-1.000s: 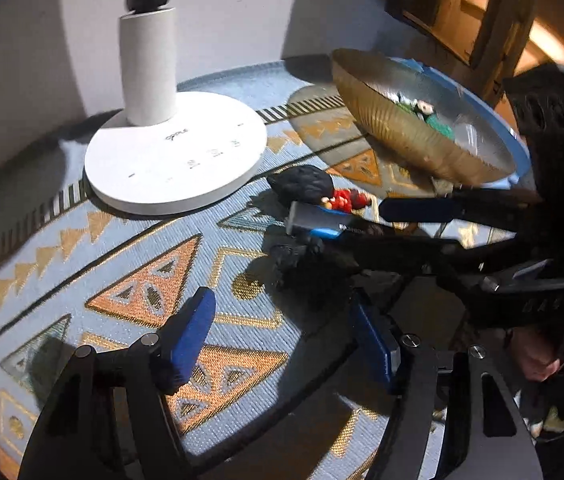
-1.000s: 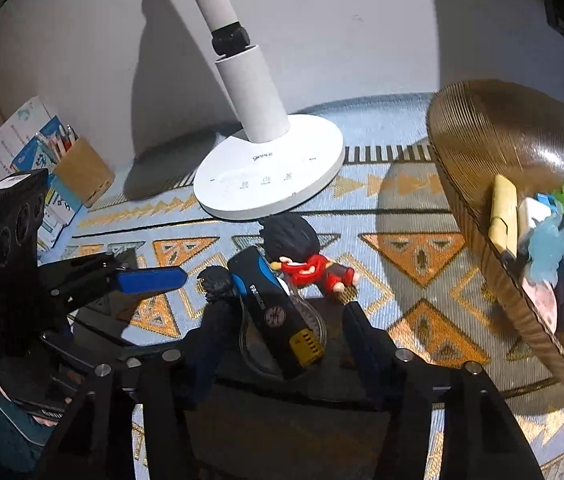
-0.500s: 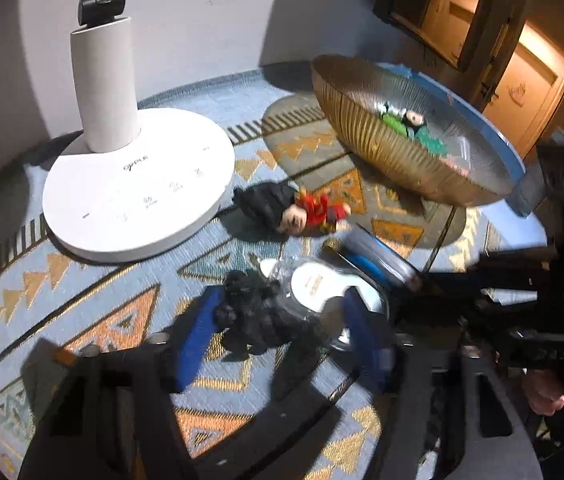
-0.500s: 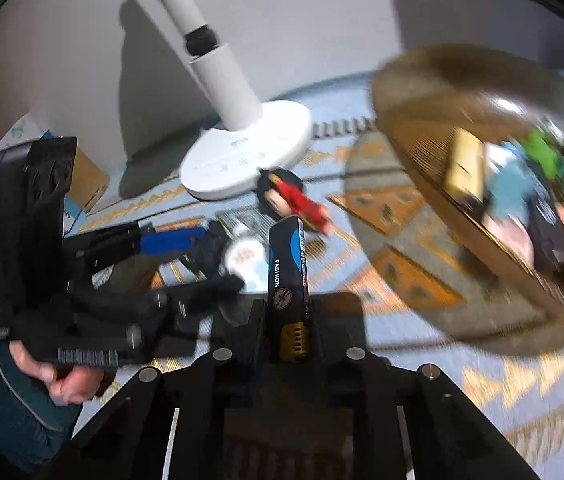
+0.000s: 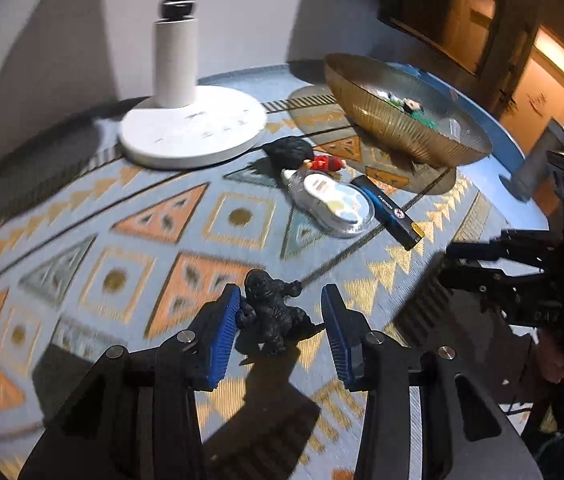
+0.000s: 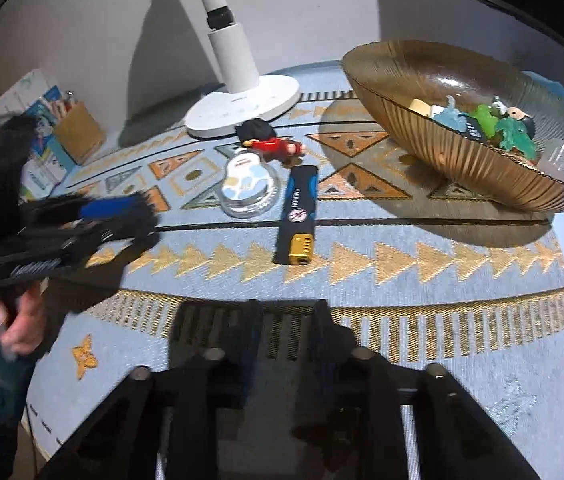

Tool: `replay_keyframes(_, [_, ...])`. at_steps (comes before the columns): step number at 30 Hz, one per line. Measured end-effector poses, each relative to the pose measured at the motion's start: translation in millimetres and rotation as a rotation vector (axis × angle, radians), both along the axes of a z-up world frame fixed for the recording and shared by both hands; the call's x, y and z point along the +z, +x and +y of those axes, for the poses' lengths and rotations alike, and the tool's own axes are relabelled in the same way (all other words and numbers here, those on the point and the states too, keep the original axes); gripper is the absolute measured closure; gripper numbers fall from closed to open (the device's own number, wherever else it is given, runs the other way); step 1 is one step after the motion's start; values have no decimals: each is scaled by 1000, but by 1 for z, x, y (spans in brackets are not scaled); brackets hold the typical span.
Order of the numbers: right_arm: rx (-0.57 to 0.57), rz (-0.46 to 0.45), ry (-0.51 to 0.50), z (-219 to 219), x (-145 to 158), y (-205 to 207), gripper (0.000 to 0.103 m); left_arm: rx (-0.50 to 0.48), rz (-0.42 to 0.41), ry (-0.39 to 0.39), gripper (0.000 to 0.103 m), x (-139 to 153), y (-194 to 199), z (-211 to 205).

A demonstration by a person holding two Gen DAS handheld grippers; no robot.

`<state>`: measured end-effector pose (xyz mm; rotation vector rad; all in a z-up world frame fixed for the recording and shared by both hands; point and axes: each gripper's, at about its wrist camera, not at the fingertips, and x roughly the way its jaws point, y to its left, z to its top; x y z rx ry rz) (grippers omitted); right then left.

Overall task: Organize rigid objects
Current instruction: 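Carry the black figure and lighter over the amber bowl and open both tools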

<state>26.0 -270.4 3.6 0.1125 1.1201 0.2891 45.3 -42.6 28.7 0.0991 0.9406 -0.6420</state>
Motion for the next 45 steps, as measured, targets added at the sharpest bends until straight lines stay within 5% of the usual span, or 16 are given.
replay_keyframes(2, [-15, -21, -8, 0, 4, 5, 45, 36, -7, -24, 64, 0, -6, 6])
replay_keyframes(7, [0, -20, -104, 20, -4, 46, 46, 71, 2, -37, 64, -8, -5, 7])
replay_keyframes(11, [22, -57, -208, 33, -11, 58, 80, 65, -5, -42, 64, -8, -5, 8])
replay_keyframes(19, [35, -13, -87, 7, -5, 15, 80, 61, -11, -52, 64, -7, -8, 9])
replay_keyframes(25, [59, -32, -149, 20, -4, 15, 67, 49, -26, -14, 64, -8, -10, 2])
replay_keyframes(27, [78, -53, -204, 29, -4, 16, 69, 52, -31, -5, 64, -8, -10, 1])
replay_keyframes(28, [83, -58, -205, 31, -4, 16, 78, 55, -35, 1, 64, -8, -11, 1])
replay_keyframes(32, [59, -61, -127, 24, 0, 7, 80, 75, -65, 14, 64, -1, -15, -4])
replay_keyframes(39, [-75, -158, 82, -36, 53, -8, 81, 32, -171, -74, 64, 56, -22, -48])
replay_keyframes(45, [-233, -312, -7, -103, 116, 7, 82, 6, -322, -177, 64, 127, -14, -114])
